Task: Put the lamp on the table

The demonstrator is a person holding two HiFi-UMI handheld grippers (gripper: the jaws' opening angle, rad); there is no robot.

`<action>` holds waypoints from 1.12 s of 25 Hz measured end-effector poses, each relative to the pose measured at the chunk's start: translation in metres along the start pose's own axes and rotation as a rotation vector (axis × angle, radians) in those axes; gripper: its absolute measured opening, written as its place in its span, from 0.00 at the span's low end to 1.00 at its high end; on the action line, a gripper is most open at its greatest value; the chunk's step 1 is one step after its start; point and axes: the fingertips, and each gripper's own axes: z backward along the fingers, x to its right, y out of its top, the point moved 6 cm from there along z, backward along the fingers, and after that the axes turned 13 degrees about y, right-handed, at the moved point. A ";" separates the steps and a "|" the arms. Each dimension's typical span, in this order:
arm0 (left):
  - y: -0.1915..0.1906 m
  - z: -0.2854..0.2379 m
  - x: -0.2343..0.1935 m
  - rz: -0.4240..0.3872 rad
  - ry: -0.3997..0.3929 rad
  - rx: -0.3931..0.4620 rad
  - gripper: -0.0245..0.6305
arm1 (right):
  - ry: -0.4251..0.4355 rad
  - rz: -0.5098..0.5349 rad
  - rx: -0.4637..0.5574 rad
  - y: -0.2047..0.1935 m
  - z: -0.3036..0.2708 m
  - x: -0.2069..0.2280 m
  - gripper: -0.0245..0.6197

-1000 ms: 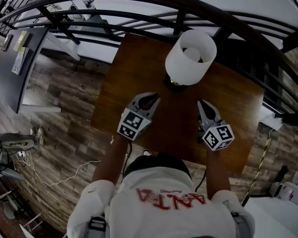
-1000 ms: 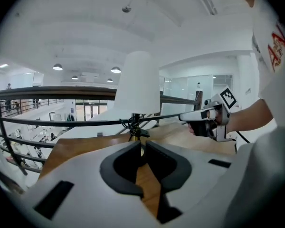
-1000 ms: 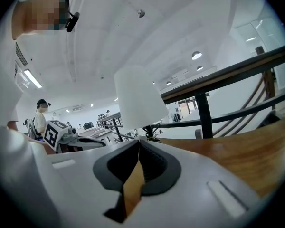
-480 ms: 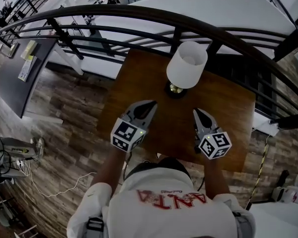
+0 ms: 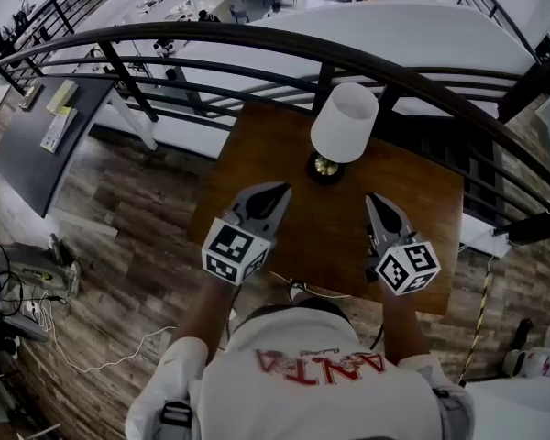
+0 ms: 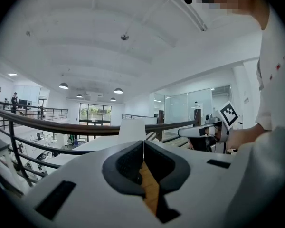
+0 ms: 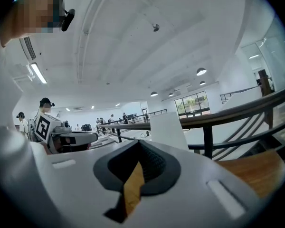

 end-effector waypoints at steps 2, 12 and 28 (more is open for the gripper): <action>0.005 0.005 0.005 -0.009 -0.005 0.011 0.06 | 0.002 0.012 0.008 0.003 0.003 -0.007 0.04; 0.010 0.021 0.022 -0.016 -0.033 0.035 0.06 | -0.007 0.071 0.044 0.022 0.022 -0.027 0.04; 0.010 0.025 0.028 -0.026 -0.036 0.043 0.06 | -0.010 0.073 0.042 0.019 0.028 -0.028 0.04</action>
